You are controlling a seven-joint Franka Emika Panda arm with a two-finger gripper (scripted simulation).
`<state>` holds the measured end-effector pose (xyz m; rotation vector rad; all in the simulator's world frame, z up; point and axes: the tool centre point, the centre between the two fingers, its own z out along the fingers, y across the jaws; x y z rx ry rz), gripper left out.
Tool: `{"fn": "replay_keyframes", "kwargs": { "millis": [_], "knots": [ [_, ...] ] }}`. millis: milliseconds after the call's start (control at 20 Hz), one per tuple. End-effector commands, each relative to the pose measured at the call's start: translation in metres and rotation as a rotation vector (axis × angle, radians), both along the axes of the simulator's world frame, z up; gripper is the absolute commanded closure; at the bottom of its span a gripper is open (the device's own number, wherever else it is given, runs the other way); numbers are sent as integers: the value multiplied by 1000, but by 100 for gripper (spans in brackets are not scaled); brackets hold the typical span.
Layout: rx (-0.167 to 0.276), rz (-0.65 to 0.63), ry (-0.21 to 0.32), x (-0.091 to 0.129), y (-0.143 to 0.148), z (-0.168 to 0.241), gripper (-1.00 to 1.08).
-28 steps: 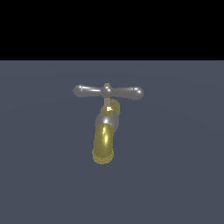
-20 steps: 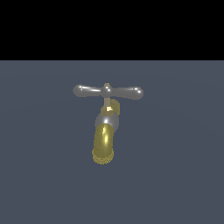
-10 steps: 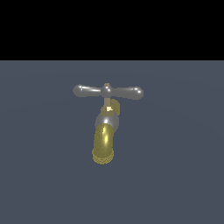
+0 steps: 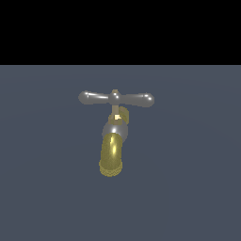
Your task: Turn on the faucet by rotating a designated handle.
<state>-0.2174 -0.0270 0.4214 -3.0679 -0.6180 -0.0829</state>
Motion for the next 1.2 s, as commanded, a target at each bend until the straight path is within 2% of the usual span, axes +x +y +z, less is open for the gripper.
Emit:
{"fn": "replay_keyframes", "kwargs": {
  "millis": [0, 1150],
  "knots": [
    [-3, 64, 2, 4, -5, -14, 108],
    [-30, 628, 22, 53, -38, -140, 108]
  ]
}}
